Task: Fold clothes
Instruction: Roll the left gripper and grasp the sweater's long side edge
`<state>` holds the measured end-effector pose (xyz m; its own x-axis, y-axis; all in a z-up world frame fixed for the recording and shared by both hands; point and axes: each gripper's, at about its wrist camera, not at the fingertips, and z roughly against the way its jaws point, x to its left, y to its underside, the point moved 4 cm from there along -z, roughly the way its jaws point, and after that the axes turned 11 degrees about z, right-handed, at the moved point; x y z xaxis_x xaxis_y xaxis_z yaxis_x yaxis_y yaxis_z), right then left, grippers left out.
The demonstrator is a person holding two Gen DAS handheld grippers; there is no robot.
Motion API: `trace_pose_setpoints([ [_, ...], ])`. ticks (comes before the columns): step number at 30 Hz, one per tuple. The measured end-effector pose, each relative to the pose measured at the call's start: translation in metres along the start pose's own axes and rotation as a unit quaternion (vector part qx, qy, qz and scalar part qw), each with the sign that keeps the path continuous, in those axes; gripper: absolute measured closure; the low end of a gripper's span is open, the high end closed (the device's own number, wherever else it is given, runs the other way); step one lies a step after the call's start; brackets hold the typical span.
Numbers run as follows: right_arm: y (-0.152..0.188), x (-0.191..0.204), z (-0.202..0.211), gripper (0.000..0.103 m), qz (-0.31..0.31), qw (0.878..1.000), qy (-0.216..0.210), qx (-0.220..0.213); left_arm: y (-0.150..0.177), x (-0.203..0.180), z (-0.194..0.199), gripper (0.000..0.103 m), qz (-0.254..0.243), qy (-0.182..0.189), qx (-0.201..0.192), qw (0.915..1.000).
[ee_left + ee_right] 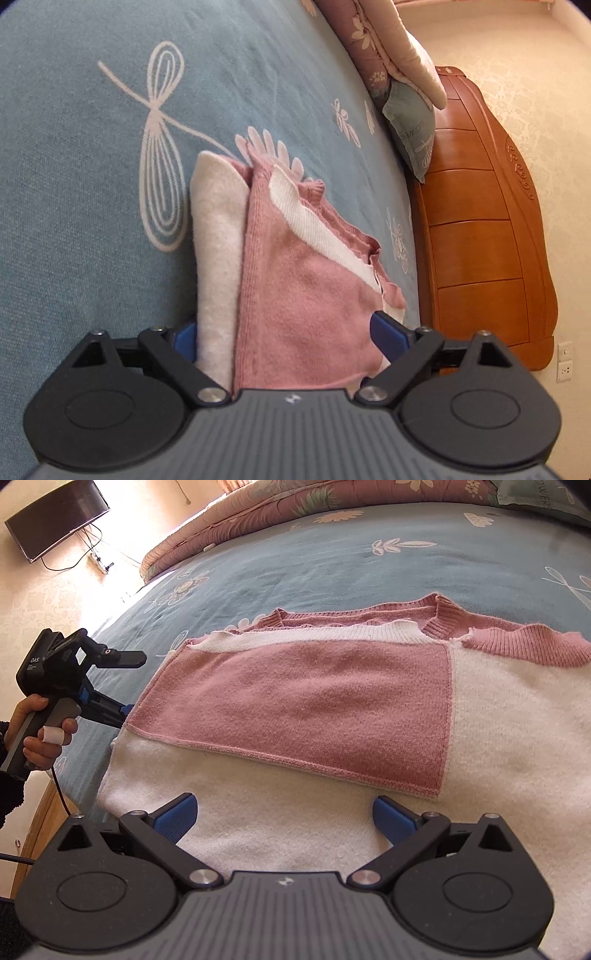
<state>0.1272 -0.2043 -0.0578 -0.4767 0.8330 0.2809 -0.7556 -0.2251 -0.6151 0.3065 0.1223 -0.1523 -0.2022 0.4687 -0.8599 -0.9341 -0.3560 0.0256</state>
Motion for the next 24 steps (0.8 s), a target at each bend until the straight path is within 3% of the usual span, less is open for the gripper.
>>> trace_pose_setpoints([
  [3, 0.0, -0.002, 0.0, 0.0, -0.008, 1.0, -0.007, -0.003, 0.002, 0.0, -0.003, 0.012, -0.01, 0.007, 0.012, 0.9998],
  [9, -0.001, -0.001, 0.0, 0.0, -0.009, 1.0, -0.002, -0.003, -0.026, -0.025, -0.037, 0.011, -0.022, -0.001, 0.018, 0.9996],
  [12, 0.0, 0.0, 0.001, 0.0, -0.007, 1.0, -0.001, -0.003, -0.019, -0.026, -0.038, 0.011, -0.02, 0.003, 0.028, 0.9994],
  [17, 0.001, -0.003, 0.001, 0.0, -0.01, 1.0, -0.007, -0.007, 0.007, -0.008, -0.018, 0.014, -0.019, 0.044, 0.051, 0.9976],
  [24, 0.002, 0.0, 0.001, 0.0, -0.008, 1.0, -0.002, -0.013, -0.012, -0.017, -0.046, 0.02, -0.018, 0.015, 0.067, 0.9975],
])
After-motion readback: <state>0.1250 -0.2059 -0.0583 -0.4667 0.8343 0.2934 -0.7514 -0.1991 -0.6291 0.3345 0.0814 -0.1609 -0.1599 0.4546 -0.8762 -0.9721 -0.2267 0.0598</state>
